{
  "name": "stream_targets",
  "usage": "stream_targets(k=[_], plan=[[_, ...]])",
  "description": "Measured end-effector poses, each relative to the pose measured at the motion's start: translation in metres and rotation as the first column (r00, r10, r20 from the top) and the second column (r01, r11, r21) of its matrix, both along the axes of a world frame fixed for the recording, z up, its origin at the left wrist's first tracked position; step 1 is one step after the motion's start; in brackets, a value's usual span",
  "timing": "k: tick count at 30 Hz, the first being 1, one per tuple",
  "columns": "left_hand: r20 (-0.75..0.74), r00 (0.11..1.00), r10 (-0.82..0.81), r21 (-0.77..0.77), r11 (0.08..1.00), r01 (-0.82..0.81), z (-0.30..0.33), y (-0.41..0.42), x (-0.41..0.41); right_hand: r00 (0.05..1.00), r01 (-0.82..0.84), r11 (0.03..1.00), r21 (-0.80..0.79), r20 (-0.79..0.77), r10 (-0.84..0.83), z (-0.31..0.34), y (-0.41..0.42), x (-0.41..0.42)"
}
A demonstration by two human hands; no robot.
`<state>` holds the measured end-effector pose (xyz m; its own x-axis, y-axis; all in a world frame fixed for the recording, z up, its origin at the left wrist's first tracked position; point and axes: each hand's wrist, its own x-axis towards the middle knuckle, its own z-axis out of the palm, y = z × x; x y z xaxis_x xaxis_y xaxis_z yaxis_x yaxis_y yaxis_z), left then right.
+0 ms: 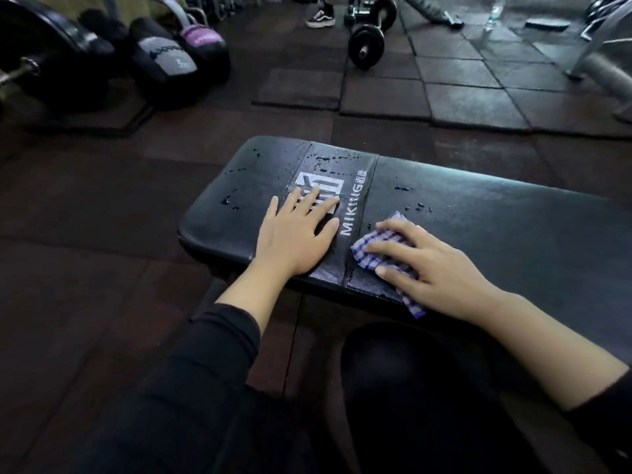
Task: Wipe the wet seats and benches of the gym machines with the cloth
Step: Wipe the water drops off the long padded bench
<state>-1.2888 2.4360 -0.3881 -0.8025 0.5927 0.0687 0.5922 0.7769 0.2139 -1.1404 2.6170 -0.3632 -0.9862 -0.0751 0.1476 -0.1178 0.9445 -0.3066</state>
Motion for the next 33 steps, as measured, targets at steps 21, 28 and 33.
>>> stream_targets(k=[21,28,33], plan=[[0.009,0.997,0.077,0.066,0.995,-0.078,-0.001,0.006,-0.003,0.992,0.125,0.939,0.320,-0.052,-0.114,-0.028,-0.026,-0.009],[0.025,0.996,0.090,0.066,0.994,-0.092,-0.003,0.006,-0.005,0.977,0.175,0.944,0.279,0.068,-0.201,-0.017,0.016,-0.063],[0.040,0.995,0.092,0.060,0.994,-0.094,-0.001,0.006,-0.005,0.952,0.242,0.916,0.319,0.104,-0.287,-0.012,0.034,-0.044]])
